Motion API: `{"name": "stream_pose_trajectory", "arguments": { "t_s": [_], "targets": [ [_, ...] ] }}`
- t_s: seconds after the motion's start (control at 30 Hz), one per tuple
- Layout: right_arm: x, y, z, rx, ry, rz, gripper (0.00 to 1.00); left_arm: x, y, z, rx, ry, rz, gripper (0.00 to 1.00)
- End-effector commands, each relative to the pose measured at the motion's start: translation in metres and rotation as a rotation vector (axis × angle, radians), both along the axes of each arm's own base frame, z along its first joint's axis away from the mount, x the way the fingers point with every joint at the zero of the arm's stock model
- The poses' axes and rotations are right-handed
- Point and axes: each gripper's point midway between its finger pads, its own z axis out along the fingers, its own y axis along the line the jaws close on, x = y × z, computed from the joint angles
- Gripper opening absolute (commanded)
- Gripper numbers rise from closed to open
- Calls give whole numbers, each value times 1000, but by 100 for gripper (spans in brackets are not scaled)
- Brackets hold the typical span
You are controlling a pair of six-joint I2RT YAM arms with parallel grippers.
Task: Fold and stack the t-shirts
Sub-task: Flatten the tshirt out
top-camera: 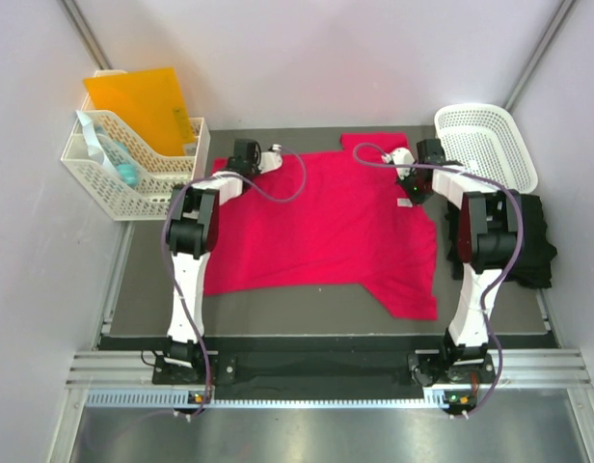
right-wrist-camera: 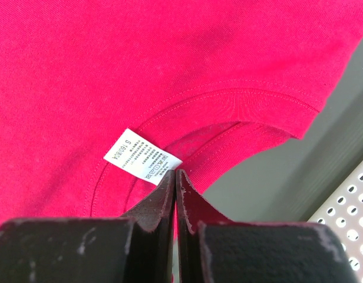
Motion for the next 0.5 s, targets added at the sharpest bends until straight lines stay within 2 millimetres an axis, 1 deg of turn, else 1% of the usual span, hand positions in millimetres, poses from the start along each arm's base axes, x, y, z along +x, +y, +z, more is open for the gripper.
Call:
{"name": "stream_pose_trajectory", "arguments": {
  "t_s": [0.0,0.03,0.07,0.27,0.33,0.37,0.4,0.47],
  "targets": [
    [-7,7,0,23,34,7,0,19,13,11,38,-89,50,0],
    [-9,7,-1,22,40,7,0,20,18,8,51,-93,69,0],
    [-10,7,-2,24,45,6,0,23,21,11,57,-109,79,0],
    [-13,7,-5,16,62,4,0,30,35,8,134,-160,113,0],
    [-14,5,-4,11,63,0,0,32,37,6,148,-170,114,0],
    [-14,5,-4,9,62,0,0,34,38,9,154,-189,120,0],
    [-15,5,-5,8,64,0,0,34,40,4,172,-188,121,0],
    [-17,5,-5,7,68,0,0,38,40,9,177,-213,126,0]
  ]
}}
